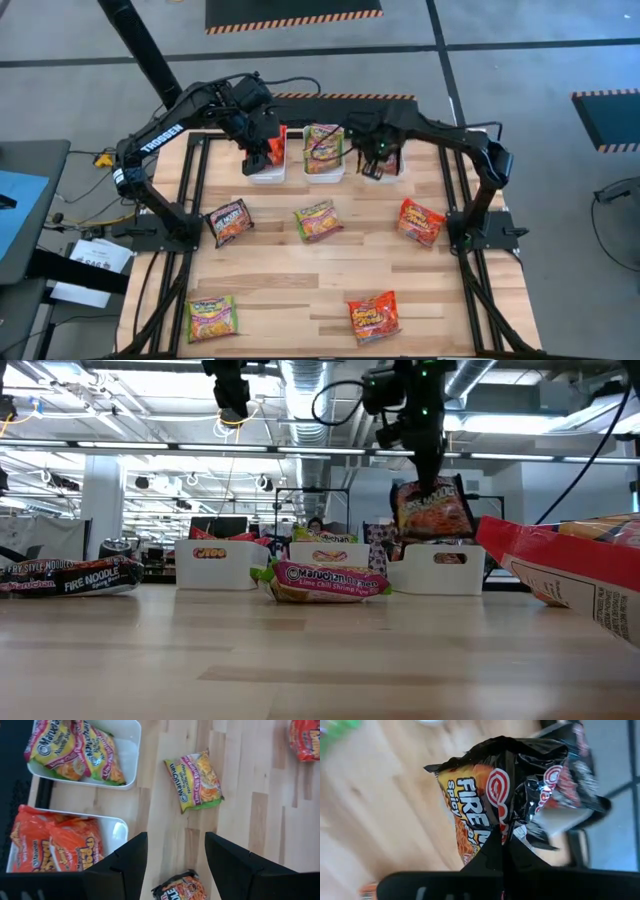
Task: Sort Maruchan noodles
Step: Put the right black noodle pack into the right white bin
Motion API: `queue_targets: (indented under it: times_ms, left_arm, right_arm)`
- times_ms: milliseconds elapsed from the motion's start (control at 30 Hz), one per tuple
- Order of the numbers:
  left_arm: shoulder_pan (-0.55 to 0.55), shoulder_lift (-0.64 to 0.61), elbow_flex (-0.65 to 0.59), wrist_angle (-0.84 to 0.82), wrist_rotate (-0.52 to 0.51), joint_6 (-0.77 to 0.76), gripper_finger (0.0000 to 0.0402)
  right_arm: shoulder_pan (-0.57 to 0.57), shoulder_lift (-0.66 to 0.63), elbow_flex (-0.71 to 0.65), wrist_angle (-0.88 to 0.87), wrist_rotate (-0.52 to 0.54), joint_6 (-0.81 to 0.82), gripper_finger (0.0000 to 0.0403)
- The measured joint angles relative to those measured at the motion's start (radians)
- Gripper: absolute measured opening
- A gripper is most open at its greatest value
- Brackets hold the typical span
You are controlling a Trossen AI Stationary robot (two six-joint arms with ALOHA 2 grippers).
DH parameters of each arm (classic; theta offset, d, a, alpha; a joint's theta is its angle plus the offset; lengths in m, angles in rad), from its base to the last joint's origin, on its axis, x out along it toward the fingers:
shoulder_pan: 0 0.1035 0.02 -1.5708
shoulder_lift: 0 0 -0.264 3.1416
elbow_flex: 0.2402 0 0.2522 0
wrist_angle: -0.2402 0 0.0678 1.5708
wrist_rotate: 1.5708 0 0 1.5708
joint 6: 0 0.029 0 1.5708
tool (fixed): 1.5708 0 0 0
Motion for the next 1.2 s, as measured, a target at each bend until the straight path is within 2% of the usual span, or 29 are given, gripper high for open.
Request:
queue_targets:
  times_ms: [267,500,1200]
  left_arm:
    - [0.0,0.0,0.0,0.004,-0.016,-0.074,0.0183]
    - [0.0,0.0,0.0,0.02,-0.018,-0.129,0.0183]
    - [0.0,0.0,0.0,0.027,-0.018,-0.14,0.0183]
  right_arm:
    - [-0.084,0.0,0.0,-0.01,0.03,-0.089,0.0005]
    - [-0.081,0.008,-0.029,0.014,0.039,-0.186,0.0005]
    - [-0.11,0.047,-0.037,0.06,0.005,-0.187,0.0005]
